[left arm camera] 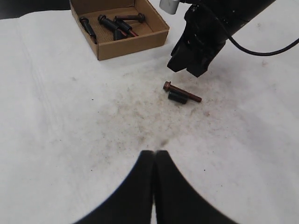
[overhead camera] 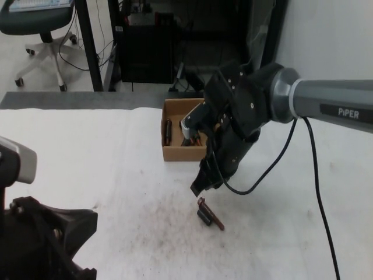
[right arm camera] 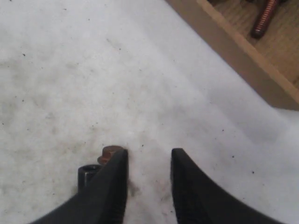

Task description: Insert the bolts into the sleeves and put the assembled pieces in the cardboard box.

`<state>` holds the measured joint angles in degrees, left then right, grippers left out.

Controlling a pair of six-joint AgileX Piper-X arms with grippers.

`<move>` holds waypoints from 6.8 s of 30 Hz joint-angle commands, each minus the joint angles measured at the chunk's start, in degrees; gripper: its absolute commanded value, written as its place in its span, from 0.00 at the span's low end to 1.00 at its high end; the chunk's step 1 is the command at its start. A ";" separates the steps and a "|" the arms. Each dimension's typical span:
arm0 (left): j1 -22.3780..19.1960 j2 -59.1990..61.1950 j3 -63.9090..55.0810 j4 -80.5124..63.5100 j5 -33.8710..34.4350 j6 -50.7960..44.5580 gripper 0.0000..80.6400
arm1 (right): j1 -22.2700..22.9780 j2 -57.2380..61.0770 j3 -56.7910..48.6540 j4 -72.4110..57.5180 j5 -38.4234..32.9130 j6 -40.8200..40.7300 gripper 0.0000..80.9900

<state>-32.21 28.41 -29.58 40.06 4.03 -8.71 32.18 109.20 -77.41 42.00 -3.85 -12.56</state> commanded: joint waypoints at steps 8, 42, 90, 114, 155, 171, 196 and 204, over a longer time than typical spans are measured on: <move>0.07 -0.26 -0.14 -0.38 -0.52 -0.37 0.00 | 1.47 -0.58 -0.34 1.71 -1.21 -0.27 0.37; 0.07 -0.26 -0.14 -0.38 -0.52 -0.37 0.00 | 2.57 2.25 5.17 -5.13 -0.77 -0.27 0.37; 0.07 -0.26 -0.14 -0.38 -0.52 -0.63 0.00 | 1.50 -1.74 4.84 -7.12 1.07 -1.21 0.40; 0.07 -0.26 -0.14 0.92 -0.52 -0.73 0.00 | 0.31 0.40 4.84 -7.06 -1.17 -1.66 0.33; 0.07 -0.26 -0.14 1.77 -0.52 -0.73 0.00 | 1.16 5.00 5.11 -10.12 -0.81 -1.66 0.33; 0.07 -0.26 -0.14 1.77 -0.52 -0.73 0.00 | 1.16 5.05 5.11 -10.71 -0.81 -1.66 0.01; -0.10 31.46 -5.81 -15.28 28.62 -3.44 0.00 | -10.70 -26.99 -0.11 8.11 -1.20 9.62 0.01; -0.20 57.69 -30.90 -8.90 33.63 -2.88 0.00 | -15.96 -35.66 -0.11 13.54 -1.20 9.62 0.01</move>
<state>-32.21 75.99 -46.81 26.49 36.79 -11.58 16.82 74.74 -77.43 55.24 -4.36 -3.39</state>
